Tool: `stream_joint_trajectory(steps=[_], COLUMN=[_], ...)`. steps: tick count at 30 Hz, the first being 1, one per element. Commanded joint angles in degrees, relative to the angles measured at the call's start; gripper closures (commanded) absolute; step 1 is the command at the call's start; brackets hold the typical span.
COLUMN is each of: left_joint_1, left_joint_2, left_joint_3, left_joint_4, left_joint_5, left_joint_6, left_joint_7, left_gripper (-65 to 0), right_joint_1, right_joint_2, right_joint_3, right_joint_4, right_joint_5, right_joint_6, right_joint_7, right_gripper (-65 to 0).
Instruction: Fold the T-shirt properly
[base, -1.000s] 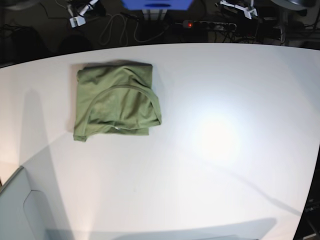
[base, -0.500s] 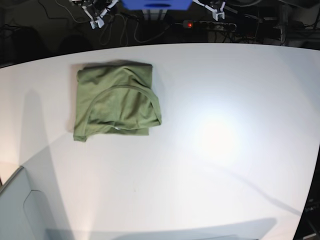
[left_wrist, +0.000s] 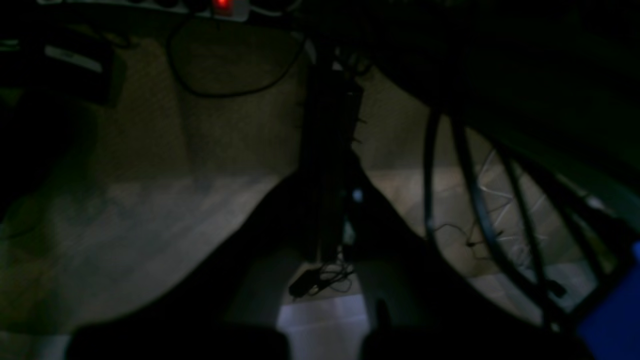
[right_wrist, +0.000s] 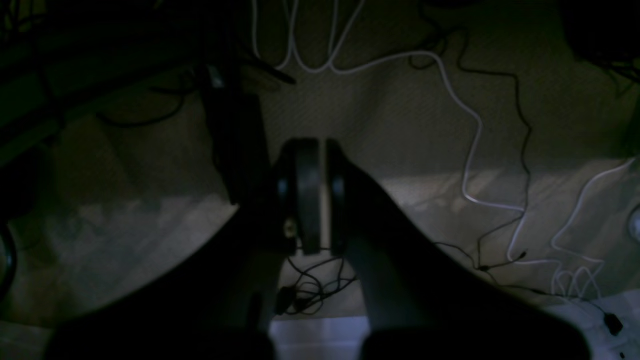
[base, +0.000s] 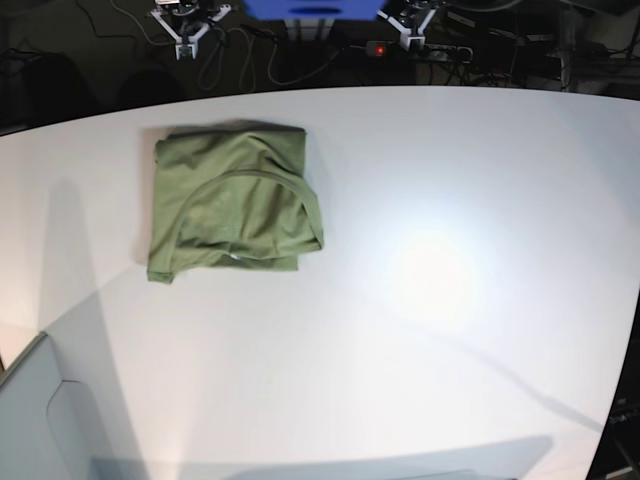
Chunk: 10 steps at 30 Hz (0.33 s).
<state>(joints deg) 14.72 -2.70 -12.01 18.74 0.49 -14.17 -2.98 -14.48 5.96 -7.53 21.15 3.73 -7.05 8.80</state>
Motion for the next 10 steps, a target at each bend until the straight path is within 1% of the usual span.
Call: stream_joint_trajectory(steps=[1, 10], left_joint_1=[0.8, -0.1], left_joint_2=[-0.2, -0.2], left_joint_3=[0.1, 0.1], left_joint_4=[0.1, -0.1], left_joint_5=[0.3, 0.1], left_joint_6=[-0.3, -0.3], left_joint_7=[0.0, 0.0], left_gripper=[0.0, 0.0], right_joint_1=[-0.4, 2.0], right_joint_2=[0.2, -0.3], right_joint_3=[0.0, 0.1], right_joint_4=[0.2, -5.8], right_joint_5=[0.3, 0.3], right_joint_6=[-0.6, -0.6], right_joint_7=[0.4, 1.0], right_gripper=[0.0, 0.0])
